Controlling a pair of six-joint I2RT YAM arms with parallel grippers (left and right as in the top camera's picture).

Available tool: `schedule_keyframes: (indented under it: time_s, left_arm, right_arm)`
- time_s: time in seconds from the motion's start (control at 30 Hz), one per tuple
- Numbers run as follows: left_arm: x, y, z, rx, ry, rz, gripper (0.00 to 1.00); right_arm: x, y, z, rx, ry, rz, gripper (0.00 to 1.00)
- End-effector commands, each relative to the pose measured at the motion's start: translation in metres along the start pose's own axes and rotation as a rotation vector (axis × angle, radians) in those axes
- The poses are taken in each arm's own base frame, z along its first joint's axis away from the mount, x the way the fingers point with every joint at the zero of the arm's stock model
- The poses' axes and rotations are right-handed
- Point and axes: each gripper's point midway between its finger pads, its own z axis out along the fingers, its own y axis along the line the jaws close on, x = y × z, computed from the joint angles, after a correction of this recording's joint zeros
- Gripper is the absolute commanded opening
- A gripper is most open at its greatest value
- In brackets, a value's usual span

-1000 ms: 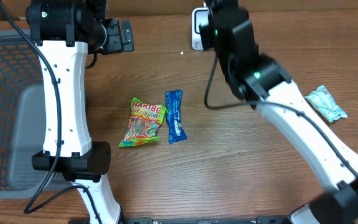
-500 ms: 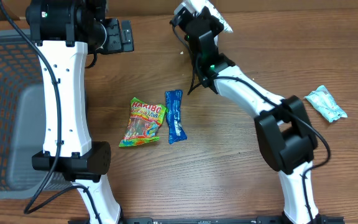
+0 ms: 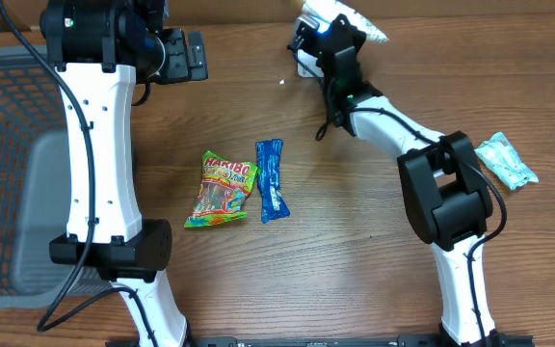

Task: Scan the item barcode
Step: 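Hold the tube against the scanner window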

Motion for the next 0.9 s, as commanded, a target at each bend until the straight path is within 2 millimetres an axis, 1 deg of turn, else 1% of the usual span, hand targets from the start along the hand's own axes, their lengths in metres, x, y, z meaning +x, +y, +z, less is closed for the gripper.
schedule_keyframes:
  time_s: [0.0, 0.07, 0.1, 0.2, 0.47, 0.57, 0.87]
  left_arm:
    - [0.0, -0.004, 0.005, 0.008, 0.012, -0.009, 1.0]
    - [0.0, -0.004, 0.005, 0.009, 0.012, -0.009, 1.0]
    - [0.0, -0.004, 0.005, 0.008, 0.012, -0.009, 0.99]
    - [0.0, -0.004, 0.005, 0.008, 0.012, -0.009, 1.0]
    - [0.0, -0.004, 0.005, 0.008, 0.012, -0.009, 1.0]
    - [0.0, -0.004, 0.005, 0.008, 0.012, -0.009, 1.0]
    - [0.0, -0.004, 0.005, 0.008, 0.012, -0.009, 0.99]
  right_arm:
    - [-0.021, -0.017, -0.004, 0.016, -0.079, 0.017, 0.04]
    - [-0.019, -0.011, -0.002, -0.014, -0.089, 0.008, 0.04]
    - [-0.017, -0.006, -0.001, -0.043, -0.096, 0.012, 0.04]
    - [-0.012, 0.0, 0.002, -0.074, -0.095, 0.016, 0.04]
    - [0.005, -0.007, 0.009, -0.065, -0.064, 0.044, 0.04]
    - [0.007, -0.007, 0.009, -0.066, -0.059, 0.069, 0.04]
    - [0.007, -0.007, 0.009, -0.063, -0.057, 0.069, 0.04]
